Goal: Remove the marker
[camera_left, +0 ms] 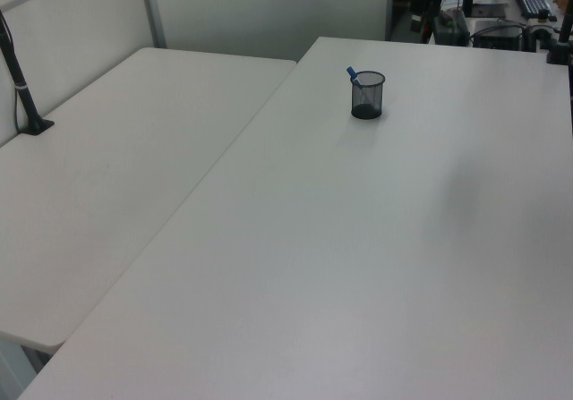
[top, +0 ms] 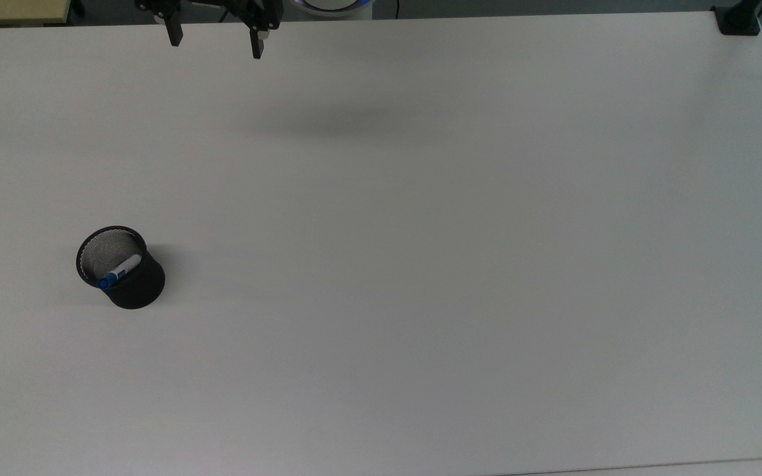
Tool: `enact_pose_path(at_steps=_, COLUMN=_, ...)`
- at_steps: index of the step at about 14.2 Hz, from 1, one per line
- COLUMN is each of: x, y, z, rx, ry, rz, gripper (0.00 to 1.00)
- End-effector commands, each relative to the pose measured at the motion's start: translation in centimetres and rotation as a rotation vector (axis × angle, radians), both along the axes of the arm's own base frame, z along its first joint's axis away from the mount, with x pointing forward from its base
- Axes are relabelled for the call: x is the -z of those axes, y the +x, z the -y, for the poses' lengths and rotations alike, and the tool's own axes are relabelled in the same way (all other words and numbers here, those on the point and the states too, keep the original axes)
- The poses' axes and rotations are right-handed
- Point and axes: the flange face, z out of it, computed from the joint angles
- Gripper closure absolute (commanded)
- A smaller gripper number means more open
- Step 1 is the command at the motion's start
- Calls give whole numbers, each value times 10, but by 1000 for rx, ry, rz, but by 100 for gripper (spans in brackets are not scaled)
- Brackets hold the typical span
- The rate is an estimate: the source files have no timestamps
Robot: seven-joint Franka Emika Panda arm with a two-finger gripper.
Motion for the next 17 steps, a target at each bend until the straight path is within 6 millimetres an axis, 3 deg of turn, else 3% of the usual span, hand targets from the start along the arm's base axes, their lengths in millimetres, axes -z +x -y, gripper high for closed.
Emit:
enact_pose_path(at_steps=1, x=-1, y=-1, z=9, rx=-34, ry=-9, rz=-10, gripper=0)
enact_pose_path(at_steps=5, x=25, y=12, z=34, rx=-188, ry=-43, rz=-46, gripper=0)
enact_pose_path(at_steps=8, x=55, y=39, z=66, rx=-256, ry=-93, rz=20, gripper=0)
enact_pose_path(at_steps=12, x=92, y=72, z=99, rx=-182, ry=-125, rz=153, gripper=0)
enact_pose_path(at_steps=17, x=134, y=107, z=115, rx=-60, ry=-158, rz=352, gripper=0)
